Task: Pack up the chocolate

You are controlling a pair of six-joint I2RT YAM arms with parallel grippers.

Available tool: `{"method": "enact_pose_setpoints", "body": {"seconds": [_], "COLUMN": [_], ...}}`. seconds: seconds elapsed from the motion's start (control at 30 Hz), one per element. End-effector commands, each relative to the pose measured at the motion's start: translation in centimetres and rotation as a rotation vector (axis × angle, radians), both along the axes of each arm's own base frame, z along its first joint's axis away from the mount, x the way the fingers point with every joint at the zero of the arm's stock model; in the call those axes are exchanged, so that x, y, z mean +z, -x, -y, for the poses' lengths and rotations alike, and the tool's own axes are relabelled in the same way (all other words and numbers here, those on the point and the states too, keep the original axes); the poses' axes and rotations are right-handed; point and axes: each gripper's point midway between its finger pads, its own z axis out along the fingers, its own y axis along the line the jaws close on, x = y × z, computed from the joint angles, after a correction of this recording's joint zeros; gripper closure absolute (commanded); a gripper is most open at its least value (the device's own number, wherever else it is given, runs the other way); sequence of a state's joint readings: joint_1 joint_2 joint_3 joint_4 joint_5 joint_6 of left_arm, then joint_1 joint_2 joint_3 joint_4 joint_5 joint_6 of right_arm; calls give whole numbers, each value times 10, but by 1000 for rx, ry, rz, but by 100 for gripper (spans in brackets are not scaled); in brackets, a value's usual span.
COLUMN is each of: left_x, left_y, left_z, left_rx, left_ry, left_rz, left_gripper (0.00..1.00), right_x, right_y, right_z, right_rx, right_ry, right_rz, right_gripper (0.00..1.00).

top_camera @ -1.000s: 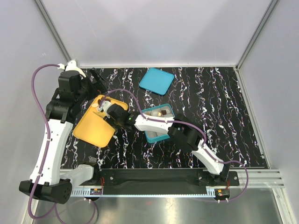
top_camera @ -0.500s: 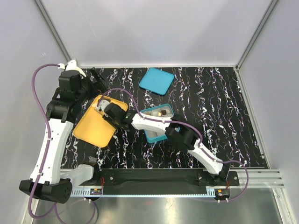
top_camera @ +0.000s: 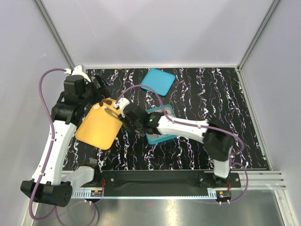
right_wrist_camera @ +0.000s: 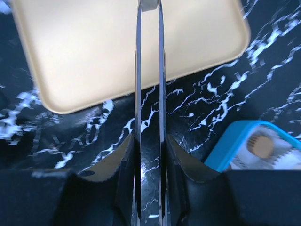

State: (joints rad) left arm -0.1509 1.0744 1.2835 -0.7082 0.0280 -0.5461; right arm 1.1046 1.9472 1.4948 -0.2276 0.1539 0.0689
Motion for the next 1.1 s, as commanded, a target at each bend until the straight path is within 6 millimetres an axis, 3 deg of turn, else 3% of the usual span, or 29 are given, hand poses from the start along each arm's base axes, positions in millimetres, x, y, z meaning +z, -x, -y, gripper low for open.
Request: {"method": "enact_pose_setpoints", "body": {"seconds": [0.0,0.03,0.17,0.2,0.23,0.3,0.33,0.37,0.4,0.47,0.5,0.57,0.6,0.67,0.83,1.07], "left_x": [19,18,8,5,2,-7,-10,-10,-19,-25,-37,-45,-49,-64,-82,-82], "left_y": [1,1,5,6,7,9,10,11,13,13,16,16,16,17,17,19], "left_z": [3,3,1,0,0,-2,-1,0,1,3,2,2,2,1,2,-1], "left_rx": [-32,-31,-30,-29,-28,-29,-37,-42,-48,-60,-61,-62,-64,-66,-74,-76], "left_ry": [10,10,-2,-8,-13,-22,-22,-19,-20,-15,-19,-25,-29,-35,-40,-67], "left_rz": [96,96,78,73,69,60,58,72,57,61,40,34,27,6,-11,-19], "left_gripper": [1,1,1,1,1,1,1,1,1,1,1,1,1,1,1,1], "right_x": [81,92,97,85,92,76,81,64,69,54,60,50,54,43,35,29], "right_y": [10,11,7,8,8,7,8,13,10,18,19,24,25,30,37,38], "right_z": [3,9,41,56,68,97,111,128,143,171,185,215,225,244,262,267], "right_rx": [-26,-35,-135,-177,-199,-273,-299,-323,-360,-402,-445,-507,-544,-585,-643,-668], "right_ry": [-206,-221,-160,-115,-121,-68,-76,-21,-43,14,3,63,48,88,112,139], "right_rz": [46,58,64,51,55,28,25,0,-18,-56,-49,-68,-71,-98,-121,-135], "right_gripper": [72,72,74,74,74,74,74,73,73,73,73,73,72,72,71,70]}}
